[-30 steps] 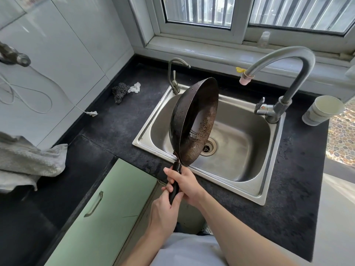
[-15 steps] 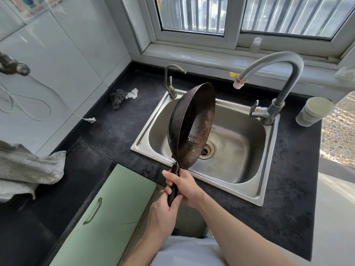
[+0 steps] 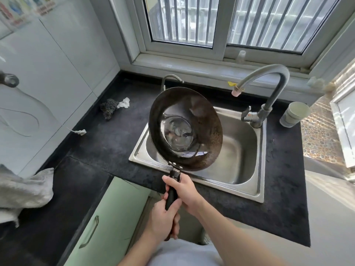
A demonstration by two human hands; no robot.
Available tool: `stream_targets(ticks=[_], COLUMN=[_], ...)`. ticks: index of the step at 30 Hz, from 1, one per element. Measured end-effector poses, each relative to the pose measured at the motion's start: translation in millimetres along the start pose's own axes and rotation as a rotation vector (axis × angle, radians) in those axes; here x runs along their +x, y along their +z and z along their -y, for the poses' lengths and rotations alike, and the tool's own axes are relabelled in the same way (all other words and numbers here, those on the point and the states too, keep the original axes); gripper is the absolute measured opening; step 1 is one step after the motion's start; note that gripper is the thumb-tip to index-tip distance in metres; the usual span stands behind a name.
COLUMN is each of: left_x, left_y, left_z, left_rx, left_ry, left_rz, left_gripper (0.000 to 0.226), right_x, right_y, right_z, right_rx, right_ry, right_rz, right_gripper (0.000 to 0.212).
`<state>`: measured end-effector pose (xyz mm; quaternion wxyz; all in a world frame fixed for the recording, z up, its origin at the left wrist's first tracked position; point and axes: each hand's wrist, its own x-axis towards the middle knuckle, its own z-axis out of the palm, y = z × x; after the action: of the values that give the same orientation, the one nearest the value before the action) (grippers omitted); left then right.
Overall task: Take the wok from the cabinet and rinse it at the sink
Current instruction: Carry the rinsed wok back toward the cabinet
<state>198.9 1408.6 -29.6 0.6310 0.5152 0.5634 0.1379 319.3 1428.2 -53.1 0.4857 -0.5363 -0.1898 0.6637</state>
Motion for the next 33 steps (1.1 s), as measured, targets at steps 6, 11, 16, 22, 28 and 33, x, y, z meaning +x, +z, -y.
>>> stream_targets(ticks=[6, 11, 16, 22, 28, 33], left_x=[-5, -4, -4, -9, -22, -33], left_y=[-7, -17, -26, -29, -24, 4], left_z=[-6, -2, 10, 20, 17, 14], left_rx=[-0.313, -0.473, -0.449, -0.423, -0.407, -0.473], left_ry=[-0.076, -0.160, -0.121, -0.091, -0.069, -0.049], left_rz=[0.168, 0.299, 0.369, 0.388, 0.314, 0.133], left_gripper=[0.027, 0.027, 0.038, 0.034, 0.036, 0.031], right_x=[-3, -6, -14, -24, -31, -36], right_y=[17, 28, 35, 40, 40, 27], right_z=[-2, -3, -9, -12, -10, 0], right_rx=[0.224, 0.294, 0.271, 0.227, 0.150, 0.060], right_ry=[-0.003, 0.000, -0.045, -0.084, -0.063, -0.037], right_rz=[-0.123, -0.177, -0.224, -0.224, -0.202, -0.069], right_gripper=[0.027, 0.029, 0.024, 0.022, 0.019, 0.019])
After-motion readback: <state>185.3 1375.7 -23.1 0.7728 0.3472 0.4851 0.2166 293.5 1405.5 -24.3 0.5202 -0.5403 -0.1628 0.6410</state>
